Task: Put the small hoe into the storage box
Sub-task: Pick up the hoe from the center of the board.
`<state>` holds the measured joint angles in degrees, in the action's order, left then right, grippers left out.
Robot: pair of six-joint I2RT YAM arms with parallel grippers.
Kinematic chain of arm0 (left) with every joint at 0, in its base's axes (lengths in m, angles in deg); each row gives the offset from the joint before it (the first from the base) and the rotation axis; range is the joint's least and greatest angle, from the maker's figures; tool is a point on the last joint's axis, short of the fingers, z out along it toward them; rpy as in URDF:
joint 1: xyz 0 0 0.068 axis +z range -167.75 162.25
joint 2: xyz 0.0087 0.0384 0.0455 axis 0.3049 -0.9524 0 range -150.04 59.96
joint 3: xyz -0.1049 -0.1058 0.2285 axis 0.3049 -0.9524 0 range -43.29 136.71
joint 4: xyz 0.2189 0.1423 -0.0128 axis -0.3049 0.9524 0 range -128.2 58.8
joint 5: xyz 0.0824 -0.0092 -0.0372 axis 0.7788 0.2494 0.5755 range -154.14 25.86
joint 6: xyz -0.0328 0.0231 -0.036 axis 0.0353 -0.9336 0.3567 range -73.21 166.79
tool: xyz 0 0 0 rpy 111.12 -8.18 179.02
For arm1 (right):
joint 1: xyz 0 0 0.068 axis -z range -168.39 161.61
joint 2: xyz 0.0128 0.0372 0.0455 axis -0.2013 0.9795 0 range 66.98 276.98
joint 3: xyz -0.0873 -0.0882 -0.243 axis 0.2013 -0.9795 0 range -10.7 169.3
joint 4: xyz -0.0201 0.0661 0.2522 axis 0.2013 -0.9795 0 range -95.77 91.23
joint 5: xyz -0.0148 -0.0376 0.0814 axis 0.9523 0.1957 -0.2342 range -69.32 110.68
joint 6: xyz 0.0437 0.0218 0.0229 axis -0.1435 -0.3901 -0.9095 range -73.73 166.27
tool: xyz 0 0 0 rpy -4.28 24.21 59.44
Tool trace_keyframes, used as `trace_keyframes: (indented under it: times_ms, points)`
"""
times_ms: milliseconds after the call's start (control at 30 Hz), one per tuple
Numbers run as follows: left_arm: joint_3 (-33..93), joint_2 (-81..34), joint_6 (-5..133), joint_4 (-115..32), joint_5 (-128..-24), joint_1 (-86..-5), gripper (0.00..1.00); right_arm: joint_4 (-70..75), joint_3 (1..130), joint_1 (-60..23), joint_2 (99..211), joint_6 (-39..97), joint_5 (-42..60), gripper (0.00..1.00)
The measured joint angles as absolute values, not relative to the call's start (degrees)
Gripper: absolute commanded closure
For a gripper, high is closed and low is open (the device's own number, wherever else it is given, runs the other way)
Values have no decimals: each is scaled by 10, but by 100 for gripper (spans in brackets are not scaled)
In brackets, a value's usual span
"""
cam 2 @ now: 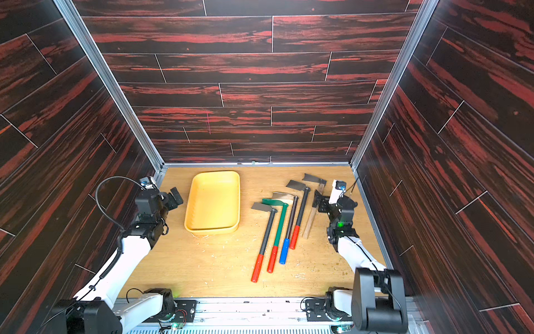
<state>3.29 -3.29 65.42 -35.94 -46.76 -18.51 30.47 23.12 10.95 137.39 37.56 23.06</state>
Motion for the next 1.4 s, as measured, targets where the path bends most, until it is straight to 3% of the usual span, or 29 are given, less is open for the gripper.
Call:
trace_keyframes:
  times_ms: [200, 700, 933, 1167, 1400]
  points:
    - [132, -32, 754, -230, -462, -193, 0, 156, 321, 74, 1346, 313, 268, 2]
    - [60, 15, 923, -282, -575, -194, 0, -158, 463, 65, 1323, 123, 391, 2]
    - [43, 30, 936, -304, -577, -194, 0, -167, 458, 67, 1301, 101, 344, 2]
    - [120, -23, 884, -272, -598, -200, 0, -182, 478, 66, 1316, 110, 312, 2]
    - [209, -86, 829, -201, -542, -278, 0, -197, 488, 31, 1327, 139, 313, 2]
